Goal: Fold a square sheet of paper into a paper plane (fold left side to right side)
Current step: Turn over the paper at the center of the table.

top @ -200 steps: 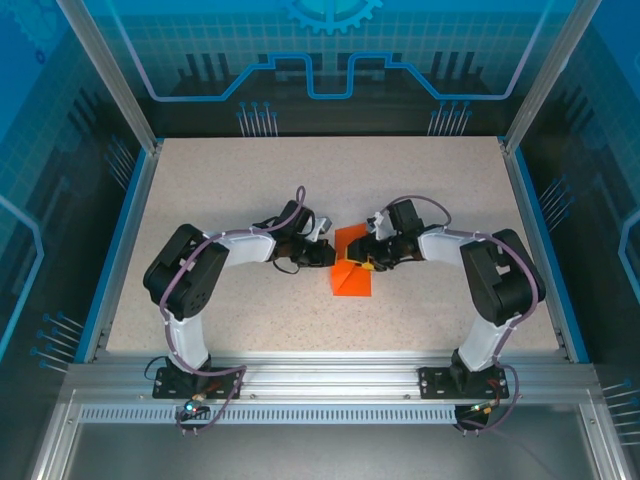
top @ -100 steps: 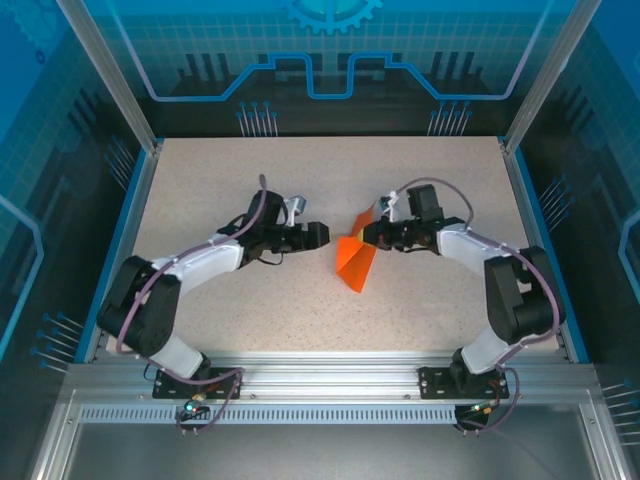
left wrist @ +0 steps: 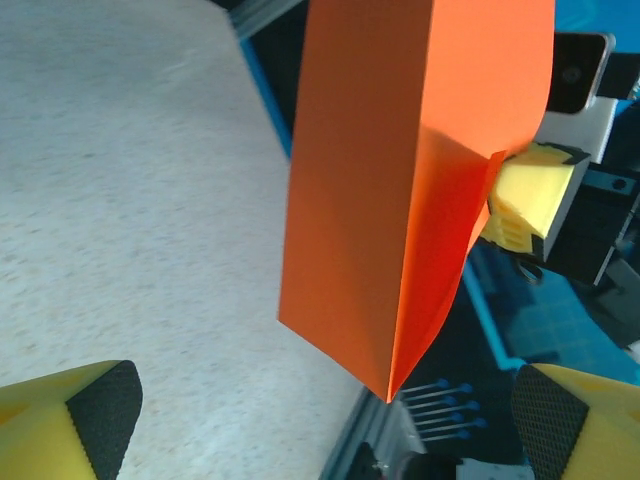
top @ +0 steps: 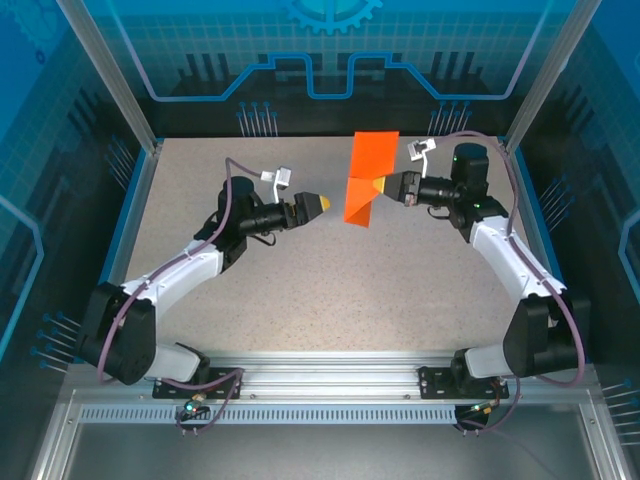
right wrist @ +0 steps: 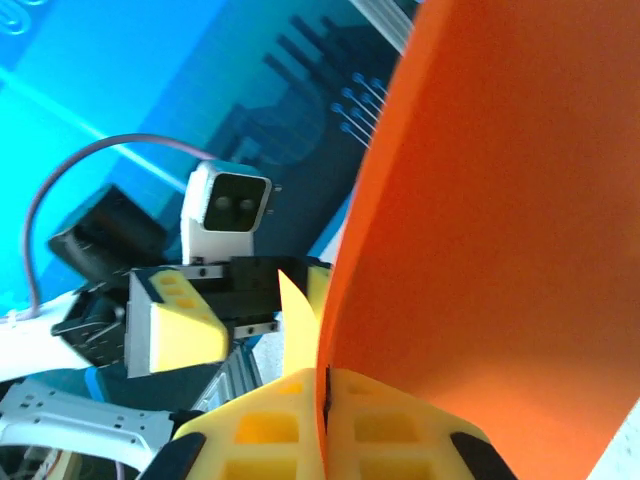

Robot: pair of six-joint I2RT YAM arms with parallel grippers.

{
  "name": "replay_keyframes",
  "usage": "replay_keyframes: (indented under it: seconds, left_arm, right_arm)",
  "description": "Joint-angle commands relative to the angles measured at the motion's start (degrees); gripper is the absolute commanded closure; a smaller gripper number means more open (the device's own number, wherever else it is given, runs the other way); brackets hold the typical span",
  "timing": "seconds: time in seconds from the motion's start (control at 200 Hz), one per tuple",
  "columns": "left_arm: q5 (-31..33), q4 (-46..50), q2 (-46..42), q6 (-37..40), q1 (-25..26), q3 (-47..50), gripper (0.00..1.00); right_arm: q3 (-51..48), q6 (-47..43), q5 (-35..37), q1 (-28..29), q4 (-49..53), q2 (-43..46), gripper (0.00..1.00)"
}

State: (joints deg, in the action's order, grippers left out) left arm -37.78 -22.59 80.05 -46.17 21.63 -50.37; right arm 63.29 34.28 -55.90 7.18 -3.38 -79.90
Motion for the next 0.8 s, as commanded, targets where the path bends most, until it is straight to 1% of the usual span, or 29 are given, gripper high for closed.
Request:
replay_keyframes:
  seconds: [0.0,0.195,0.325,0.37,0.435,0.535,0.56,0.645,0.675,0.735,0.795]
  left_arm:
    - [-7.1,-7.7,1.5,-3.1,1.4,-4.2,0.01]
    - [-8.4,-8.3,3.8,-3.2,4.0,-8.7,0.02]
    - [-9.2,-10.8,5.4,-4.8,5.0,-10.3,0.08]
    - [-9.5,-11.3,5.8,-5.0,5.3,-10.7,0.12]
    - [-9.2,-11.8,5.8,-4.4,5.6,-10.5,0.2]
    - [-8.8,-13.6,5.8,-5.0,5.7,-9.8,0.36]
    - [-8.7,-13.6,5.8,-5.0,5.7,-9.6,0.42]
    - [-8.4,-13.4,5.6,-4.8,5.7,-9.5,0.54]
    - [-8.2,-13.3,5.5,-4.6,5.7,-9.4,0.57]
    - [-8.1,-12.8,5.4,-4.4,5.7,-9.4,0.59]
    - [-7.8,-12.3,5.3,-4.1,5.6,-9.4,0.63]
  right_arm:
    - [3.3,-0.2,-4.6,1.3,-1.3,0.7,0.96]
    - [6.0,0.3,-5.6,4.4,-1.4,0.2,0.96]
    - [6.6,1.0,-6.1,6.2,-2.0,0.0,0.95]
    - [6.4,1.2,-6.1,6.6,-2.0,0.0,0.95]
    - [5.7,1.9,-5.8,6.6,-2.9,0.0,0.95]
    - [4.4,2.6,-5.3,6.7,-3.4,0.2,0.95]
    - [4.2,2.8,-5.3,6.7,-3.4,0.1,0.95]
    - [3.3,3.0,-4.8,6.6,-3.7,0.5,0.94]
    - [3.1,3.2,-4.7,6.5,-3.8,0.6,0.93]
    - [2.7,3.2,-4.6,6.2,-3.7,0.7,0.93]
    - [2.4,3.4,-4.6,5.9,-3.7,0.8,0.92]
